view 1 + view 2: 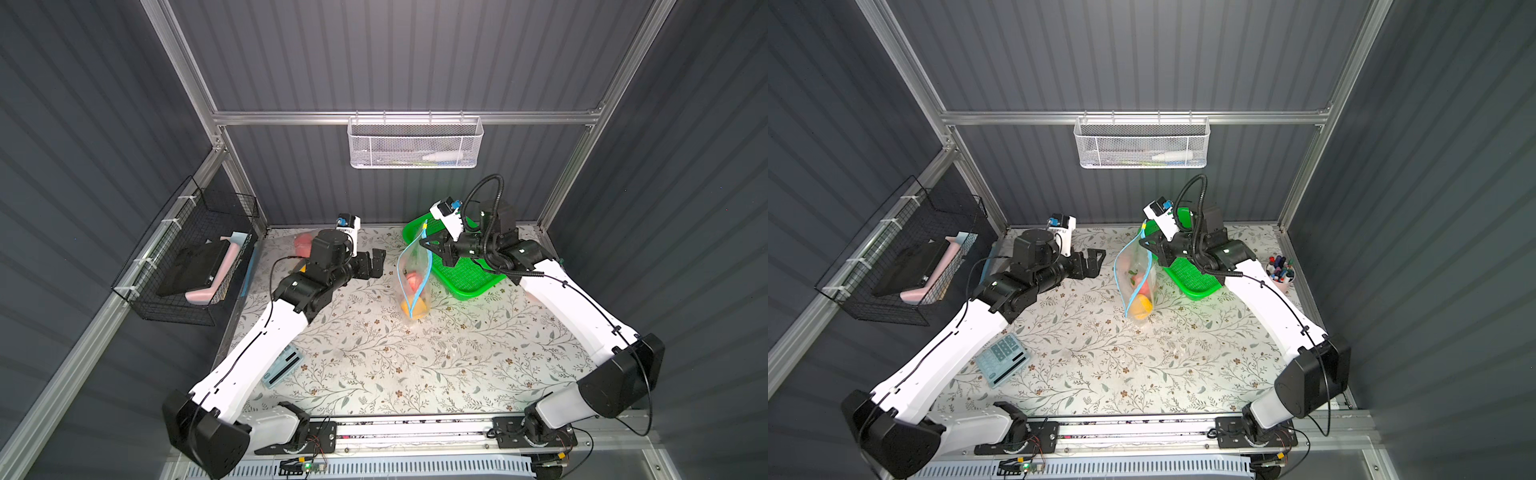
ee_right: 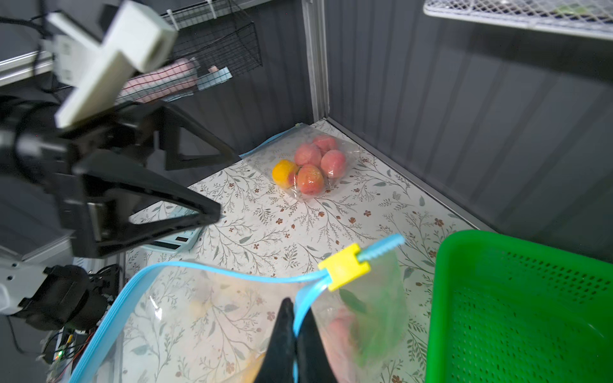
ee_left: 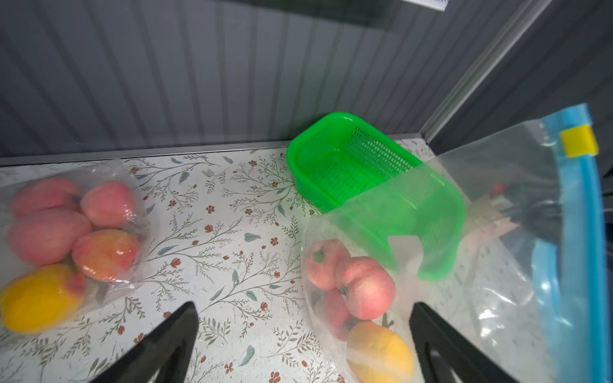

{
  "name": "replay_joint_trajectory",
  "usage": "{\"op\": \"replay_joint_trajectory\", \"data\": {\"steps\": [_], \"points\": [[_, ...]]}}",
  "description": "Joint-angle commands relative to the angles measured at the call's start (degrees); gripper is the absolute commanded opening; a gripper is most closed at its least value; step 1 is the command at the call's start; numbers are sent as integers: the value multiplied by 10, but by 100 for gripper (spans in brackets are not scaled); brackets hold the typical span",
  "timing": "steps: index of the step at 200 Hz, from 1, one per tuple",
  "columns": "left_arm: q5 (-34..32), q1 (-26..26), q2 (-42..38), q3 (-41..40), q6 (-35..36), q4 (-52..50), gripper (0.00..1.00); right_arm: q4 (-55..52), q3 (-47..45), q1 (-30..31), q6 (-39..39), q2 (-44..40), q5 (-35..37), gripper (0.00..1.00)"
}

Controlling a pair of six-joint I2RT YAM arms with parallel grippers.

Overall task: Place the peach in a zip-top bag and seal the zipper
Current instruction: Adjust the zipper food storage bag at the center of the board.

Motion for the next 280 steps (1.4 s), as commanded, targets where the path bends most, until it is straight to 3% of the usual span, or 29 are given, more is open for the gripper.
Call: {"op": "replay_joint_trajectory", "data": {"steps": [1, 47, 97, 125, 144, 170, 256, 280], "points": [[89, 3, 21, 37, 79, 32, 100, -2, 24, -1, -51, -15, -84, 0], [205, 3, 37, 47, 213, 34, 98, -22, 45, -6, -110, -1, -146, 0], [328, 5, 27, 51, 323, 3, 99, -143, 78, -27, -261, 49, -212, 0], [319, 7, 43, 76, 330, -1, 99, -200, 104, -27, -304, 79, -249, 0], [355, 13, 61, 104, 339, -26, 97, -217, 104, -28, -327, 84, -262, 0], [435, 39, 90, 153, 324, -68, 91, -236, 103, -28, -353, 86, -277, 1], [526, 57, 149, 207, 335, -103, 68, -252, 101, -28, -381, 84, -321, 1], [558, 57, 177, 231, 341, -129, 56, -250, 102, -27, -383, 85, -337, 1]]}}
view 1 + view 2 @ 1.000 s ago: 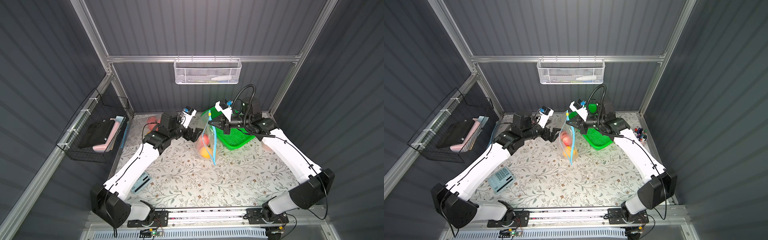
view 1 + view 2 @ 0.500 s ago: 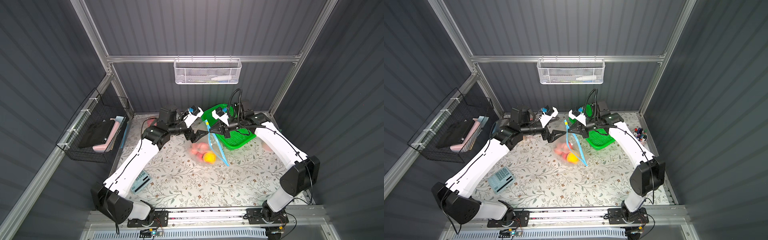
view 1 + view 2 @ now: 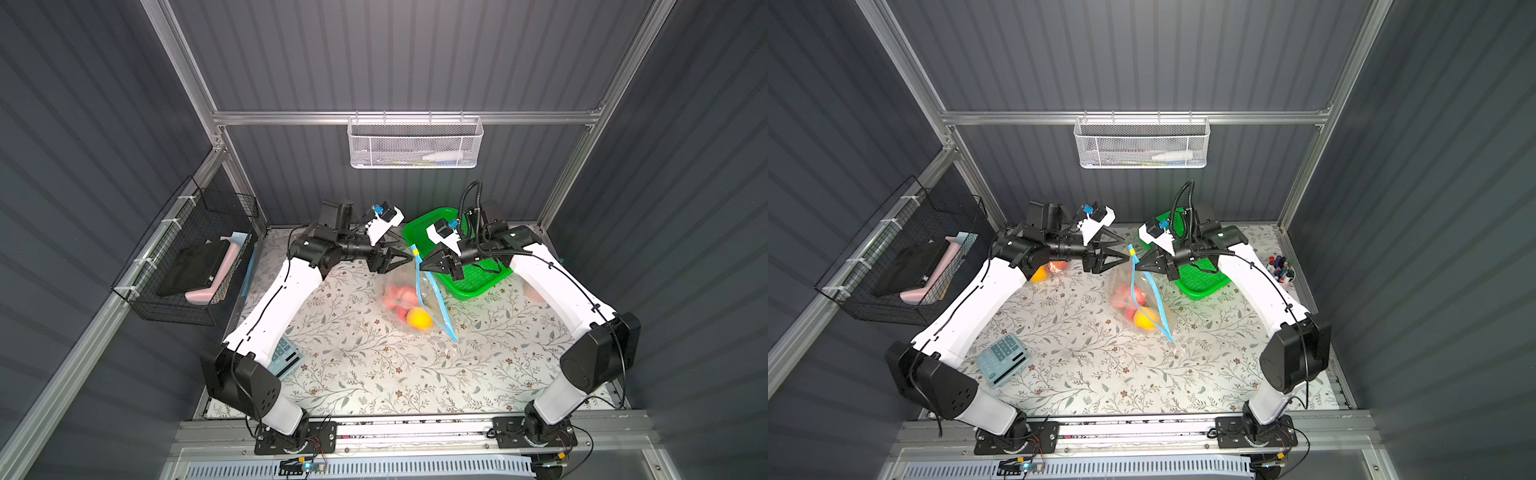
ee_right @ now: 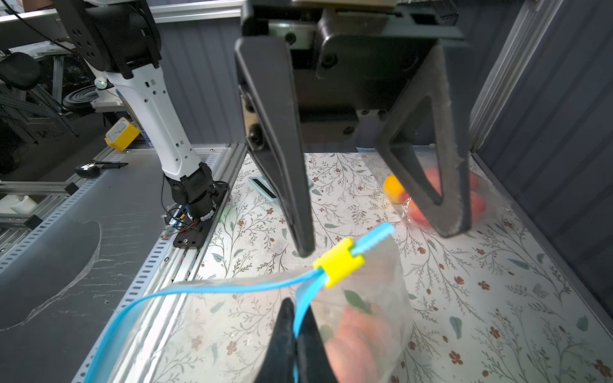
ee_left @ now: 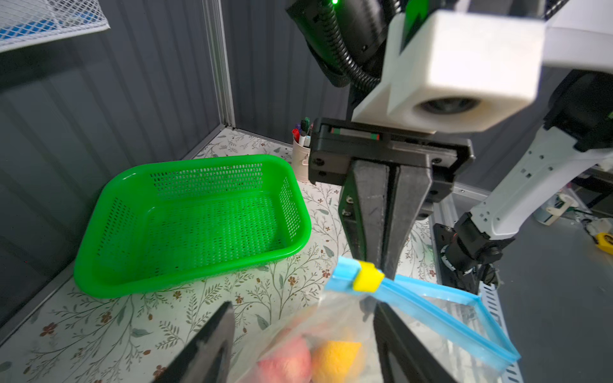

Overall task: Place the peach in a zip-top bag and seal the zipper
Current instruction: Adjust the zipper food storage bag at the center of the board.

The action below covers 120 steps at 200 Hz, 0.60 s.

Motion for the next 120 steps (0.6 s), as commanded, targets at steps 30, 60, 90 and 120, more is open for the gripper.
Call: {"op": "replay_joint_trajectory", "data": {"steps": [30, 60, 90, 120], "points": [[81, 0, 46, 57, 44, -79, 46, -17, 18, -1, -32, -1, -45, 1], [92, 0, 41, 46, 54, -81, 37, -15, 20, 0, -30, -1, -41, 1], [86, 1, 29, 30, 65, -81, 30, 2, 14, -1, -13, -7, -33, 1], [74, 2, 8, 11, 78, -73, 23, 41, -5, -5, 22, -18, -19, 1]]}}
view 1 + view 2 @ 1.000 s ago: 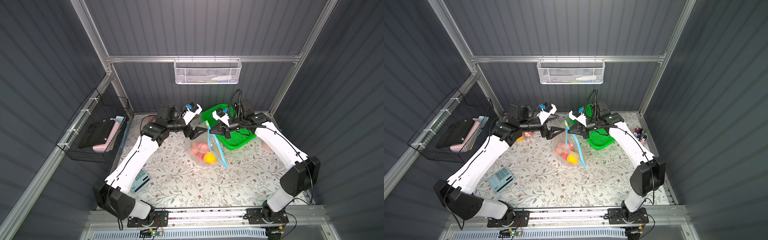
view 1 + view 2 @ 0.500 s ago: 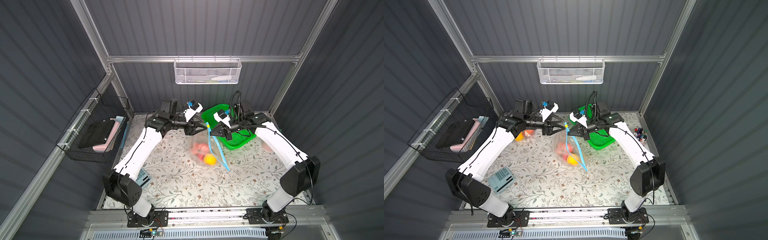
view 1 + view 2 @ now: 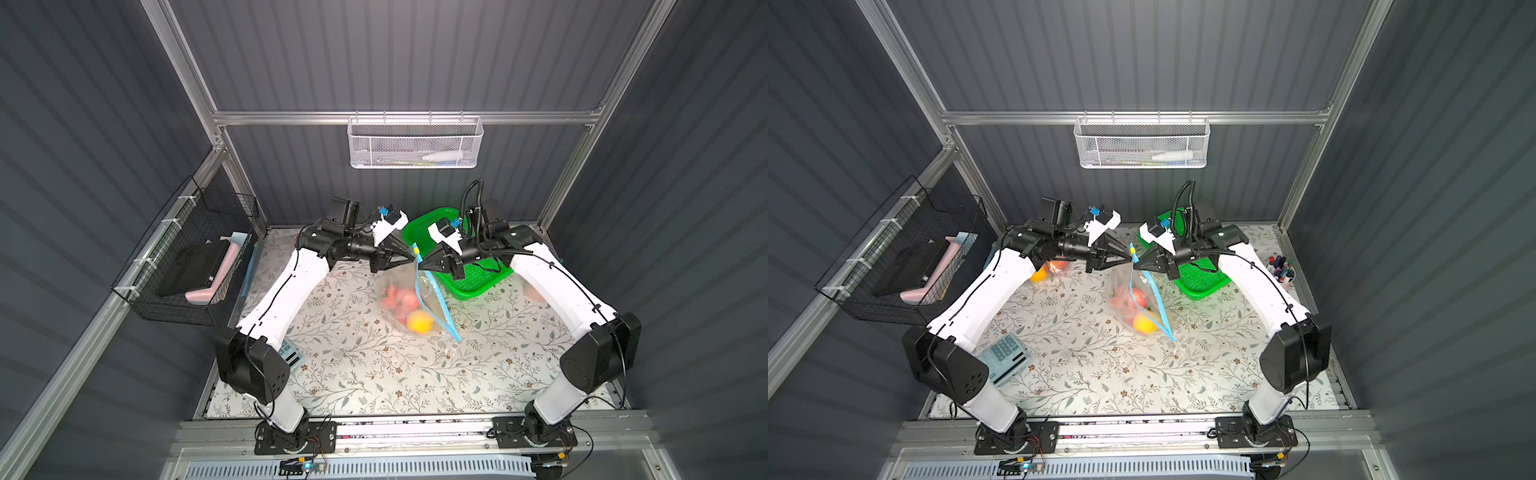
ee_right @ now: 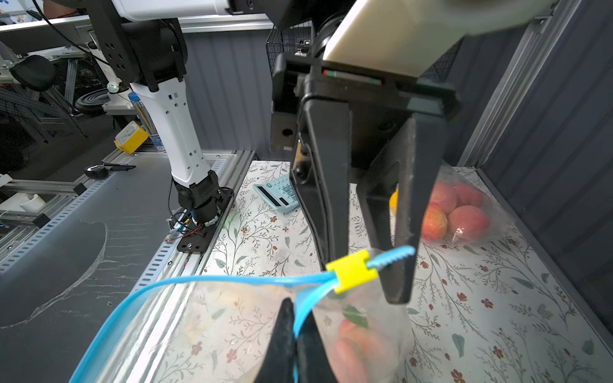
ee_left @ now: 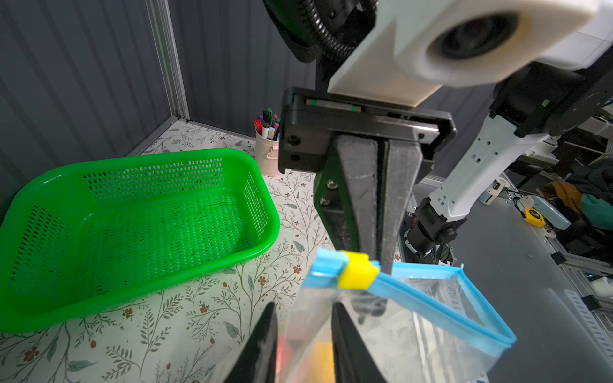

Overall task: Place the peach in a zip-top bag and seal the zipper
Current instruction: Adjust the zipper food storage bag at the center of the board.

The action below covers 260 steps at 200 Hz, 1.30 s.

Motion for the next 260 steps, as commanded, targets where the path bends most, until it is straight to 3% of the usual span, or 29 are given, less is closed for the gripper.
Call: {"op": "replay_joint_trajectory", "data": {"steps": [1, 40, 52, 70, 79, 105, 136, 165, 217, 260], "points": [[5, 2, -35, -19, 24, -7, 22, 32, -11, -5, 21, -18, -4, 1], [-48, 3, -69, -52, 13, 27, 10, 86, -42, -13, 66, -40, 5, 3], [-56, 3, -74, -58, 6, 34, 0, 98, -49, -14, 79, -46, 11, 4], [-73, 3, -80, -67, -7, 46, 0, 135, -63, -14, 126, -58, 35, 9], [-83, 3, -84, -71, -15, 51, 0, 162, -76, -14, 169, -68, 62, 15], [-107, 3, -93, -78, -36, 58, 0, 242, -136, -13, 269, -122, 142, 47], [-124, 3, -101, -82, -41, 56, 0, 314, -190, -13, 345, -198, 234, 65], [-116, 3, -100, -77, -36, 51, 0, 319, -192, -6, 341, -216, 232, 73], [-88, 3, -114, -78, -25, 44, 0, 264, -127, 28, 323, -153, 227, 78], [-67, 3, -128, -78, -11, 33, 0, 226, -106, 33, 275, -110, 132, 79]]}}
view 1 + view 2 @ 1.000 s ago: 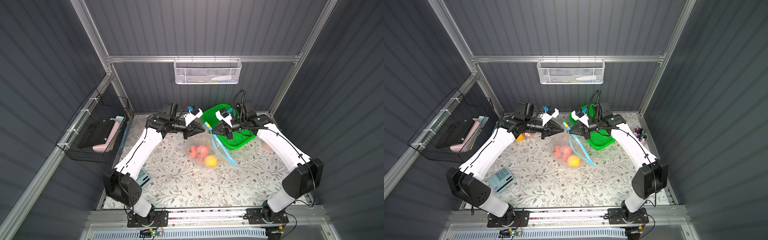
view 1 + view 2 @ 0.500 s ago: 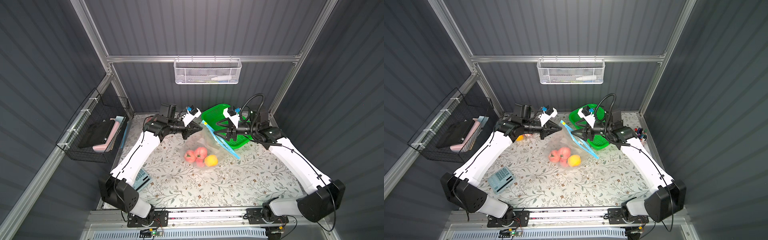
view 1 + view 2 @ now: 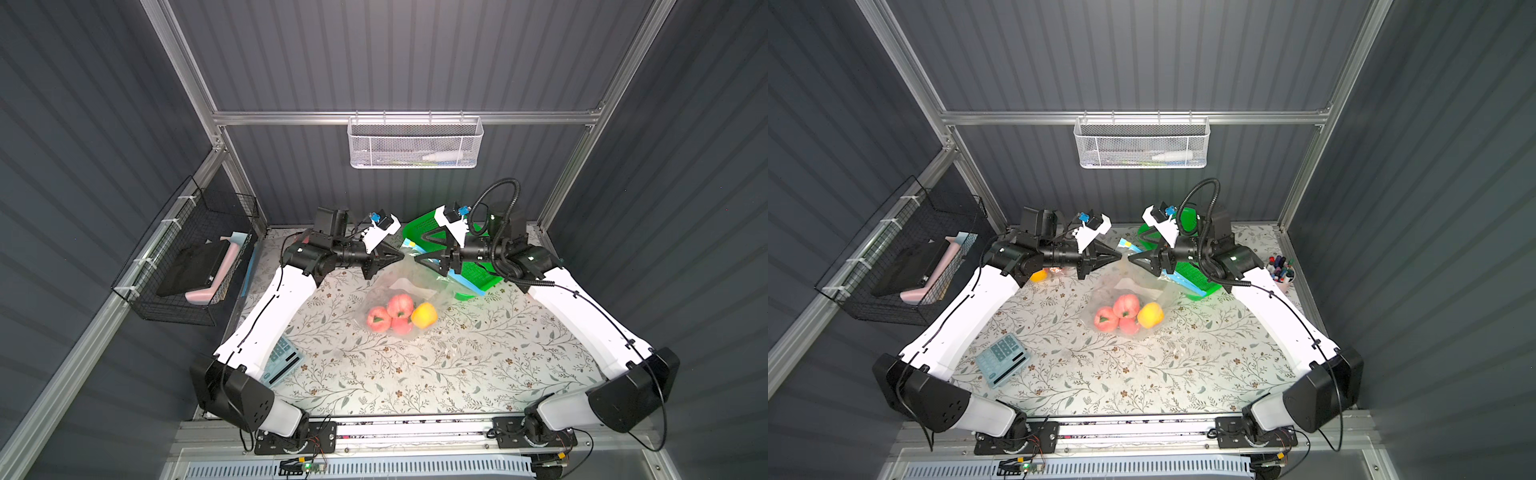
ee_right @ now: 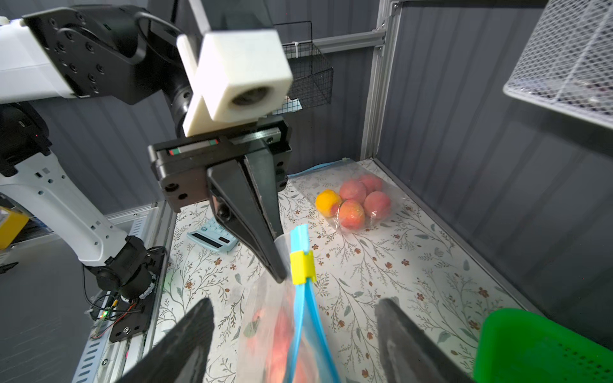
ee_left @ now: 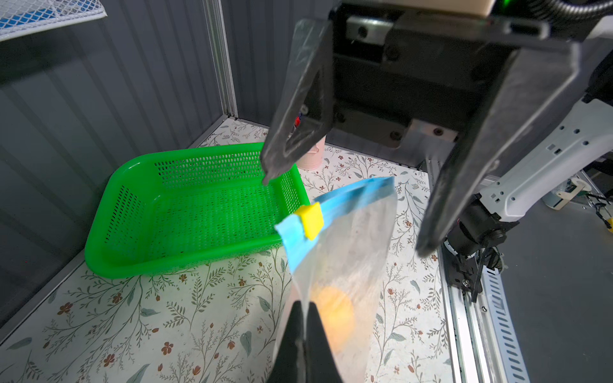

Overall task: Place the peach in a zip-top bag and seal the zipper
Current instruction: Adjust the zipper food storage bag at the center of the board.

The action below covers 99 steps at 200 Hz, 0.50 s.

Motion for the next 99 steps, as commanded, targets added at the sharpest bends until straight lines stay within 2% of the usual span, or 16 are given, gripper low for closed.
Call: {"op": "replay_joint_trajectory", "data": {"steps": [1, 35, 51, 72, 99], "points": [[32, 2, -30, -1, 18, -15, 0, -33, 15, 1, -35, 11, -62, 79], [54, 2, -44, -9, 44, -24, 0, -36, 20, 1, -37, 29, -81, 79], [46, 2, -49, -14, 45, -22, 0, -51, 27, 1, -50, 36, -100, 76], [22, 2, -50, -19, 40, -18, 0, -61, 30, 0, -57, 38, -103, 62], [3, 3, -44, -21, 28, -18, 0, -56, 17, 0, -64, 23, -101, 40]]}}
